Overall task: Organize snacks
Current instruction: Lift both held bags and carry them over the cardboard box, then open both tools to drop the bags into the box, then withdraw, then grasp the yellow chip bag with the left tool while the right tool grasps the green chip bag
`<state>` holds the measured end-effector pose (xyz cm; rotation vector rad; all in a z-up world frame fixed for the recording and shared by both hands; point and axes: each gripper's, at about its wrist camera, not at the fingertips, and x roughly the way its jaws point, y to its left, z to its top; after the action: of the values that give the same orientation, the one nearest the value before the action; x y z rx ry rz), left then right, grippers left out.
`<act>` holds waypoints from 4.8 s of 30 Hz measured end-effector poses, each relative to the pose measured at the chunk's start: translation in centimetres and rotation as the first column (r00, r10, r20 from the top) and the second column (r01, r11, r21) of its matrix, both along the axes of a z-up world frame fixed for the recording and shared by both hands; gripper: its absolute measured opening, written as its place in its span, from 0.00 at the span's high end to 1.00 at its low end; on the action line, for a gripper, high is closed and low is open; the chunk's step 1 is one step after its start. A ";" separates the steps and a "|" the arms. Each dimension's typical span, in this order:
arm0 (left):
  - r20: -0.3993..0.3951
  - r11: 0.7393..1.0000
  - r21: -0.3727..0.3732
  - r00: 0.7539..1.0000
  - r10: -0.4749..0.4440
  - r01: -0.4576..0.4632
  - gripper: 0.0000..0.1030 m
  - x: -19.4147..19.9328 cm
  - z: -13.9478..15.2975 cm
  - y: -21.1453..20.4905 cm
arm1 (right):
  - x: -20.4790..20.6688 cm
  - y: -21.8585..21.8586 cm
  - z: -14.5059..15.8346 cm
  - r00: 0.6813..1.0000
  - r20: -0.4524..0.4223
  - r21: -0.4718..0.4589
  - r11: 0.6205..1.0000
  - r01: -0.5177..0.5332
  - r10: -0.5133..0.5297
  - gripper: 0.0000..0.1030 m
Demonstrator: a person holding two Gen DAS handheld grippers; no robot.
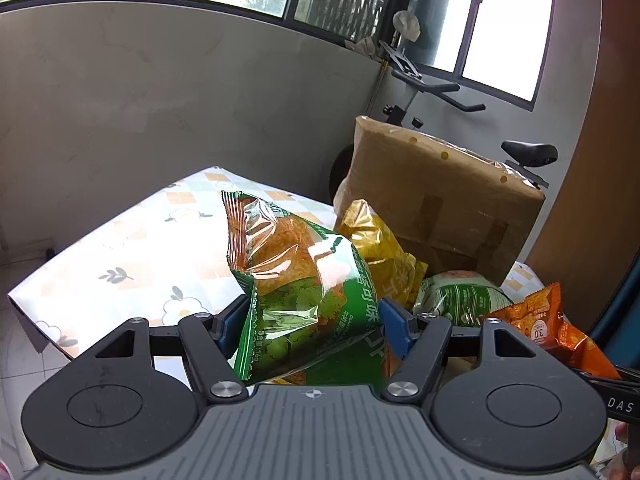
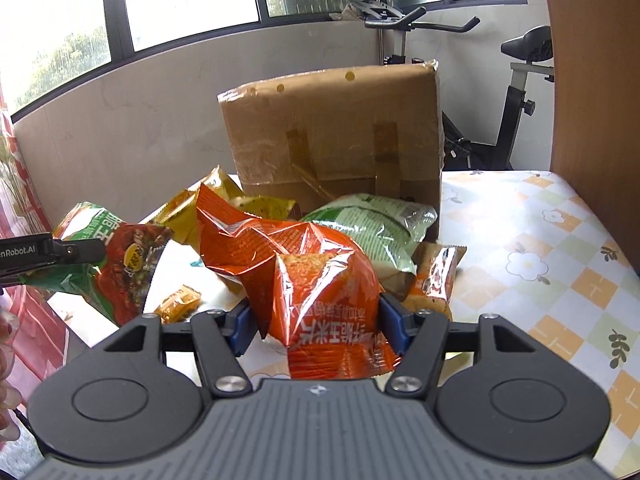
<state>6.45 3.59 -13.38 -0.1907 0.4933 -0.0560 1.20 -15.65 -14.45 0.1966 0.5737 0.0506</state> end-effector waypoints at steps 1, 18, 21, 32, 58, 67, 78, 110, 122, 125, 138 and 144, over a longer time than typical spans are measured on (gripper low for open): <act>0.008 1.000 0.000 1.000 0.004 -0.004 0.31 0.0 0.2 0.1 | -0.1 -0.1 0.3 1.000 0.006 0.005 1.000 0.003 -0.003 0.38; 0.014 1.000 0.002 1.000 0.002 -0.002 0.31 0.0 0.0 0.9 | 0.3 -0.7 1.0 0.999 0.017 0.018 0.999 0.027 -0.028 0.38; 0.020 1.000 0.013 1.000 -0.003 0.003 0.31 0.0 0.3 0.9 | 0.4 -1.0 1.0 0.999 0.016 0.026 0.999 0.034 -0.034 0.38; 0.182 0.997 0.039 0.981 -0.068 0.062 0.31 1.8 6.0 0.4 | 1.9 -3.3 6.2 0.989 0.137 0.084 0.996 0.041 -0.053 0.38; 0.213 0.969 0.082 0.946 -0.244 0.231 0.30 21.0 11.6 -7.8 | 23.0 -9.0 13.7 0.971 0.205 0.155 0.984 0.087 -0.119 0.38; 0.041 0.956 0.123 0.961 -0.273 0.266 0.23 27.5 9.2 -10.1 | 29.3 -10.0 10.2 0.993 0.057 0.142 0.985 0.099 -0.108 0.37; -0.004 0.969 0.105 0.975 -0.222 0.222 0.14 26.1 10.7 -7.9 | 26.0 -10.0 10.6 0.991 0.037 0.070 0.990 0.123 -0.126 0.20; -0.226 0.969 -0.008 0.944 -0.241 0.245 0.04 8.9 -6.7 1.2 | 9.5 -0.9 1.3 0.986 0.069 0.010 0.989 0.150 -0.151 0.00; -0.251 0.969 -0.047 0.936 -0.247 0.243 0.04 10.8 -10.0 -0.2 | 10.5 -1.2 -0.2 0.989 0.031 0.014 0.990 0.141 -0.142 0.00; -0.260 0.967 -0.062 0.932 -0.253 0.246 0.05 11.2 -10.4 -0.4 | 10.8 -1.4 -0.6 0.989 0.019 0.008 0.990 0.144 -0.144 0.00; -0.166 0.970 -0.077 0.957 -0.238 0.229 0.29 9.6 -7.0 0.5 | 11.5 -3.2 -2.2 0.984 -0.038 -0.006 0.985 0.172 -0.173 0.00; -0.101 0.974 -0.072 0.970 -0.222 0.215 0.29 9.5 -4.6 0.7 | 13.0 -4.5 -3.2 0.975 -0.086 0.070 0.975 0.209 -0.203 0.00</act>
<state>15.98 4.27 -18.03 -0.1988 0.6206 -0.2774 14.20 -20.14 -17.64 0.3346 0.6273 -0.1368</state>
